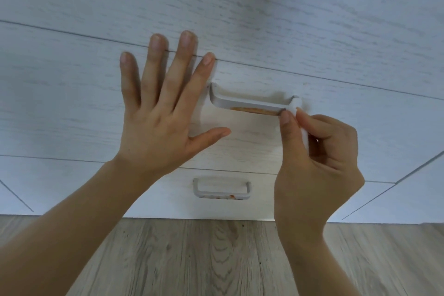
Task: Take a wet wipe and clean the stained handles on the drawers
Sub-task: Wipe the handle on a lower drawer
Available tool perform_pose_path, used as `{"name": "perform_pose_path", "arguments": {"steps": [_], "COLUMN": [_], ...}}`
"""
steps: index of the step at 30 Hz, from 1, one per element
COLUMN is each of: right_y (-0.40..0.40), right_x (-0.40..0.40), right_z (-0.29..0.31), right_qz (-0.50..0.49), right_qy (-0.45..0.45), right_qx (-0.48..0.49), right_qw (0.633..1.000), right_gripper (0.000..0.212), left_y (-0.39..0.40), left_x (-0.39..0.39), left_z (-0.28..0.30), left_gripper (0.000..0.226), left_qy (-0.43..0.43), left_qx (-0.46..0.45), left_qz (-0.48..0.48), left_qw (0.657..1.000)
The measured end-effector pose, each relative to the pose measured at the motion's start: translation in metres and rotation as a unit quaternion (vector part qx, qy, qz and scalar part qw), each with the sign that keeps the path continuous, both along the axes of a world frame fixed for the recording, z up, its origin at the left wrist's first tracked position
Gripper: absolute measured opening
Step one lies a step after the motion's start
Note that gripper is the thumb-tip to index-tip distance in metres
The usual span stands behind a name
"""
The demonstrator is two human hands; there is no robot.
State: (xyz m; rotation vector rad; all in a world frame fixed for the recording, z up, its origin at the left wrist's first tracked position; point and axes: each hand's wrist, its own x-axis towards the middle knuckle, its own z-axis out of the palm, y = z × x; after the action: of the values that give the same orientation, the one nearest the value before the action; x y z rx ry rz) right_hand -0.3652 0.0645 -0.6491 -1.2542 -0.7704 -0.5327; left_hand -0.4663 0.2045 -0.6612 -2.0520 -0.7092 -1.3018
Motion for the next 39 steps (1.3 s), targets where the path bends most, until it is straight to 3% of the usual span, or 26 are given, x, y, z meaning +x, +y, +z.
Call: {"name": "perform_pose_path", "arguments": {"steps": [4, 8, 19, 29, 34, 39], "right_y": [0.004, 0.006, 0.002, -0.001, 0.007, 0.009], "right_x": [-0.011, -0.012, -0.01, -0.013, -0.015, -0.018], "right_z": [-0.005, -0.003, 0.004, 0.003, 0.001, 0.002], "right_qz": [0.04, 0.029, 0.013, 0.036, 0.014, 0.028], "right_qy": [0.005, 0.054, 0.08, 0.032, -0.034, -0.031], "right_qx": [-0.012, 0.027, 0.033, 0.026, -0.025, -0.017], "right_qw": [0.999, 0.998, 0.996, 0.998, 0.999, 0.999], "right_gripper": [0.018, 0.011, 0.017, 0.012, 0.011, 0.015], "left_y": [0.0, 0.001, 0.002, 0.002, 0.001, 0.002], "left_x": [0.0, -0.003, 0.001, -0.001, 0.0, -0.001], "left_z": [0.0, 0.001, -0.002, -0.001, -0.001, -0.001], "left_gripper": [0.086, 0.086, 0.086, 0.086, 0.086, 0.086], "left_qy": [0.002, 0.008, -0.004, -0.003, -0.005, -0.006], "left_qx": [-0.002, -0.007, 0.002, 0.0, -0.001, 0.002], "left_qz": [-0.003, -0.005, -0.002, 0.002, 0.002, -0.006], "left_qw": [1.0, 1.0, 1.0, 1.0, 1.0, 1.0]}}
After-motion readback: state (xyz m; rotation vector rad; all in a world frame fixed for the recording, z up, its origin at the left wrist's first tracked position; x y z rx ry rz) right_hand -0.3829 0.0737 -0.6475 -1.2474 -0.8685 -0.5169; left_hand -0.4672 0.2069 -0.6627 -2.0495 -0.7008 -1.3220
